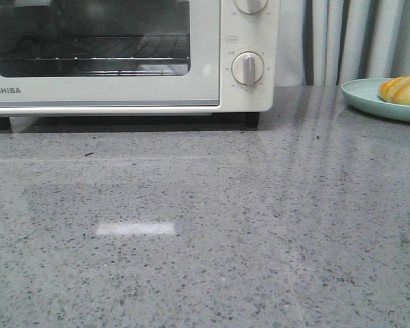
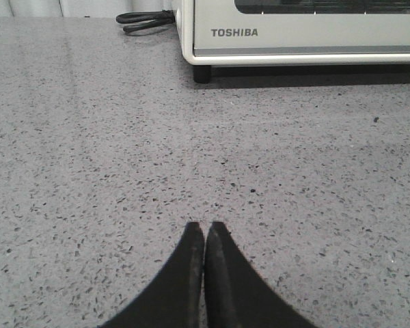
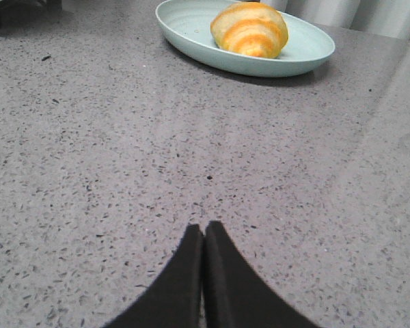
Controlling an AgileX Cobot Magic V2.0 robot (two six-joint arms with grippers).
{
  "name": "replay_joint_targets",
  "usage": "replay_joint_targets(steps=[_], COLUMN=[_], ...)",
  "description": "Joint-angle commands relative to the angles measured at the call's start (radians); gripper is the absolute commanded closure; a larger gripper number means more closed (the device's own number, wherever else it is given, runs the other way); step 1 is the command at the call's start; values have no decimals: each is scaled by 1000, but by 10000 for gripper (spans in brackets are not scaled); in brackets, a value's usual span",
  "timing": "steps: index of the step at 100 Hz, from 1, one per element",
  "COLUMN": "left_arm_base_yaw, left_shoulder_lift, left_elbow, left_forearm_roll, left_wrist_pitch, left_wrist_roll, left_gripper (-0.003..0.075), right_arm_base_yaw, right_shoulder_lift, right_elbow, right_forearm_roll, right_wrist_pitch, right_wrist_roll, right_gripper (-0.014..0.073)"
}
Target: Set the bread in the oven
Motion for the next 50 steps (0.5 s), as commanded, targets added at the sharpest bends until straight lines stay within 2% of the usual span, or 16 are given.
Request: replay_joint_targets(steps=[1,36,44,50], left_arm_base_yaw=[3,3,3,3], left_shoulder_lift=[-30,-30,-30,-30], left_elbow=[25,25,25,25], left_forearm_roll=[-19,-19,-25,-90], left_wrist_pitch=[-60,-86,-114,-161], left_wrist_roll=[-10,-10,-10,-10], left_gripper=[741,741,741,741], right_arm_base_yaw=[-8,-8,-8,-8], right_shoulder_lift=[-21,-21,-21,-21], right_elbow=[12,12,12,12], right_forearm_roll=[-12,-12,-12,-12], right_wrist_pitch=[-33,-39,-66,-125], right_wrist_roll=[-11,-11,-11,-11], right_gripper=[643,643,643,643])
